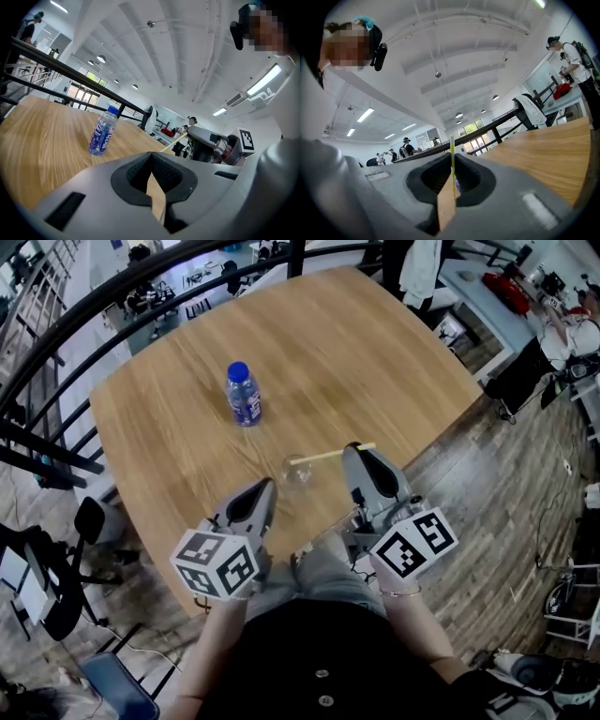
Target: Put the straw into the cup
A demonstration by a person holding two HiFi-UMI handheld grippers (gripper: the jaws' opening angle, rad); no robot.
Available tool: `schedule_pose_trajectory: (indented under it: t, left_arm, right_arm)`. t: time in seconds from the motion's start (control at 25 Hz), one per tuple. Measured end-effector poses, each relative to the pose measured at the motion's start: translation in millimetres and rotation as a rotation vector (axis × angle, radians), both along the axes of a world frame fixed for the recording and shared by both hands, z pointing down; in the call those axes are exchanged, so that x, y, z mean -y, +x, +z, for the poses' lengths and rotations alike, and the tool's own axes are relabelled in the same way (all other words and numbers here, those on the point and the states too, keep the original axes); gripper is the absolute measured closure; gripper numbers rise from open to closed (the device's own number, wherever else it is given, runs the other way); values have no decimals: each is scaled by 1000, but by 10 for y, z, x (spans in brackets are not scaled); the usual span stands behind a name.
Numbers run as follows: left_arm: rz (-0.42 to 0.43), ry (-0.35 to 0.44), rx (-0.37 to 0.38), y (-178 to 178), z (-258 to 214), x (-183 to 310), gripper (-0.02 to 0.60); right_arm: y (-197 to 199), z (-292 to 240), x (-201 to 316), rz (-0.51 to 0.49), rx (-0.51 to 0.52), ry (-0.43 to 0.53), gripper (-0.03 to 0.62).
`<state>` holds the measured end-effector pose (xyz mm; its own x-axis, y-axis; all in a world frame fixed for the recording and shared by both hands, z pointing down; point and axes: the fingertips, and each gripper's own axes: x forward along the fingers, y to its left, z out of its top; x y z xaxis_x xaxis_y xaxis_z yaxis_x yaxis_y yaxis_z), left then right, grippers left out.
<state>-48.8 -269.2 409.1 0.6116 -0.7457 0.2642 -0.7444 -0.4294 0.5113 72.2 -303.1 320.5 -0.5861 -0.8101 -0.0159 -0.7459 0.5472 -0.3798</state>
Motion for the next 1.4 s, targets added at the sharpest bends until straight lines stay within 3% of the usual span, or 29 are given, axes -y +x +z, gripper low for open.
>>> schedule_pose_trajectory:
  t: [0.48,1.4]
  left_arm:
    - [-94,-42,-16,-148,184,89,565]
    - [-127,-125,-28,-163,639,140,565]
  right_arm:
    - [-19,224,164,-60,-29,-59,574]
    - [-390,817,299,-227,-77,-182,574]
